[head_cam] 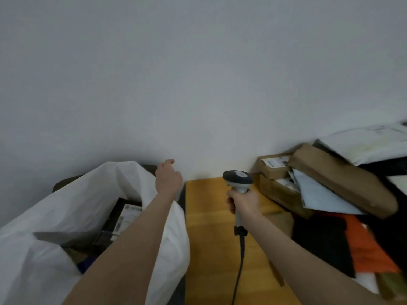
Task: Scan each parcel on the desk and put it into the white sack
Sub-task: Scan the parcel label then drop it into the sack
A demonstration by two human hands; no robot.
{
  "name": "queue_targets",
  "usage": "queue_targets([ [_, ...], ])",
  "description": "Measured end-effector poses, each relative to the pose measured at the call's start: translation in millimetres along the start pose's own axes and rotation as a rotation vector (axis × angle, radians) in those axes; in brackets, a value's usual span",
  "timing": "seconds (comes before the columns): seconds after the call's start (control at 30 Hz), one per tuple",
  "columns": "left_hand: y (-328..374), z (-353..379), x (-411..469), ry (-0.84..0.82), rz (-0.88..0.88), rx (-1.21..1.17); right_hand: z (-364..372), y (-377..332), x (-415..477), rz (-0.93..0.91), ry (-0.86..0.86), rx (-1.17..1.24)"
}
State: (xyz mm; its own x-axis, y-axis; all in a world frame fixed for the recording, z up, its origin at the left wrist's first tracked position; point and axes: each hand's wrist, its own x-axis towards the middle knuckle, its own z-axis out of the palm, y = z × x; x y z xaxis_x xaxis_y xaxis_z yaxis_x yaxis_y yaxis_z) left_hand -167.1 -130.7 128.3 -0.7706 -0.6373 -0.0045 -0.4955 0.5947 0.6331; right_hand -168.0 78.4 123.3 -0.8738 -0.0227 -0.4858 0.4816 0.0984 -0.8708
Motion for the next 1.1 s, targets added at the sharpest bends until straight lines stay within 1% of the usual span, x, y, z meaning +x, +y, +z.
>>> queue_targets([
  [0.17,97,74,-36,-0.192,0.182,0.007,-96,-9,18,-0.043,0.176,0.023],
  [0.3,169,129,-66,-0.291,0.214,0.009,-183,-18,35,-0.061,0.227,0.002],
  [0.43,236,183,-90,-0.382,0.223,-0.023,-265,-25,55,-0.057,0.310,0.036],
  [0.57,281,240,-114,-0.457,0.280,-0.025,-342,-31,80,-0.027,0.458,-0.046],
  [0.63,295,259,-117,-0.430,0.249,-0.033,-376,-29,90,-0.019,0.512,-0.051],
  [0.73,305,274,-99,-0.341,0.198,0.001,-405,-21,99,-0.002,0.444,-0.048],
  [0.77,306,276,-90,-0.340,0.181,0.011,-409,-16,103,0.004,0.415,-0.041],
  [0.9,309,289,-65,-0.431,0.127,0.022,-411,-4,116,0.011,0.350,0.036],
  [1.0,299,287,-56,-0.393,0.034,0.076,-413,0,122,0.025,0.362,0.020],
  [1.1,278,266,-50,-0.417,-0.058,0.008,-410,0,124,0.049,0.386,-0.005],
])
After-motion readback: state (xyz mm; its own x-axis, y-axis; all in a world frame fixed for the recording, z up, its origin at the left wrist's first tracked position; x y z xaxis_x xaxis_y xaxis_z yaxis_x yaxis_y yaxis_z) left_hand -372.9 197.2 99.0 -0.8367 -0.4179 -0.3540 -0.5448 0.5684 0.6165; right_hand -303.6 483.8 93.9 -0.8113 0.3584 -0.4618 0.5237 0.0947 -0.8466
